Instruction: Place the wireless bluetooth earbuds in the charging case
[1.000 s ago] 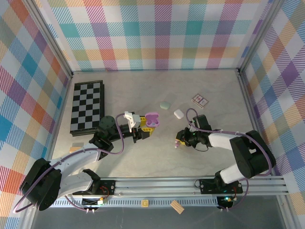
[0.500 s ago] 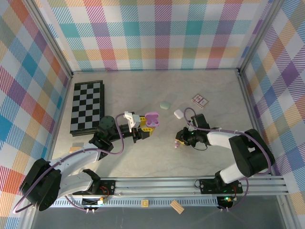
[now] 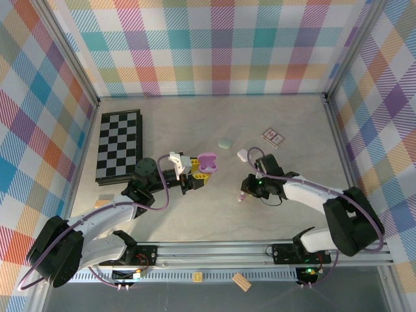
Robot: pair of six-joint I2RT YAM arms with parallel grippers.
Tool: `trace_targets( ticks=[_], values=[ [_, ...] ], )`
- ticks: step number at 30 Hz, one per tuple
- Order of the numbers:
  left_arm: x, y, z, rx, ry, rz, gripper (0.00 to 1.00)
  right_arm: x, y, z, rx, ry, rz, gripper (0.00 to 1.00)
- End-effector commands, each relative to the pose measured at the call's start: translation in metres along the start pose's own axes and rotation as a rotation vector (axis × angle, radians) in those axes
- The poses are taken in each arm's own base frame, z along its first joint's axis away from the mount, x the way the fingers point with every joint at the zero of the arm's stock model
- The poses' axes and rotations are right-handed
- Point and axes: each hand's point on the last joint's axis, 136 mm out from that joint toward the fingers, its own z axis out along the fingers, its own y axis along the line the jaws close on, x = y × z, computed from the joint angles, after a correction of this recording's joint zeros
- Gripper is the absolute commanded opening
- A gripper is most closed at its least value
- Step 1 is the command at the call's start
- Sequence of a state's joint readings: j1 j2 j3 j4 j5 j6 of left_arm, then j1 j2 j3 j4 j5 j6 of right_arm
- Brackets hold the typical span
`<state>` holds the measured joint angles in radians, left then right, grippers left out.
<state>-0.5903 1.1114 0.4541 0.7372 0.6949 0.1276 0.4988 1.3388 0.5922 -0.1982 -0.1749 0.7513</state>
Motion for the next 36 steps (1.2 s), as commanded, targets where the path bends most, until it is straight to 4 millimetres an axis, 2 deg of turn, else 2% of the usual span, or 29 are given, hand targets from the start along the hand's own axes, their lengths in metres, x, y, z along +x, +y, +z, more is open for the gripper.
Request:
trace_targets(
  ticks=[1,5,16,20,29,36],
  values=[
    [-0.005,0.004,0.0,-0.007,-0.026,0.04,0.39,-0.015,-0.003,-0.024,0.103,-0.078,-0.071,0.19],
    [-0.003,0.007,0.002,-0.013,-0.022,0.043,0.39,-0.024,0.009,-0.046,0.113,-0.136,-0.144,0.19],
    [-0.001,0.011,0.01,0.012,-0.017,0.024,0.39,-0.038,0.092,-0.105,-0.029,-0.268,-0.546,0.18],
    [0.0,0.011,0.011,0.02,-0.014,0.019,0.39,-0.033,0.122,-0.124,-0.132,-0.299,-0.676,0.16],
    [-0.001,0.009,0.012,0.037,-0.016,0.016,0.39,-0.002,0.19,-0.167,-0.453,-0.294,-0.906,0.18],
    [-0.002,0.007,0.012,0.046,-0.017,0.014,0.39,0.01,0.218,-0.174,-0.532,-0.261,-1.006,0.17]
  ],
)
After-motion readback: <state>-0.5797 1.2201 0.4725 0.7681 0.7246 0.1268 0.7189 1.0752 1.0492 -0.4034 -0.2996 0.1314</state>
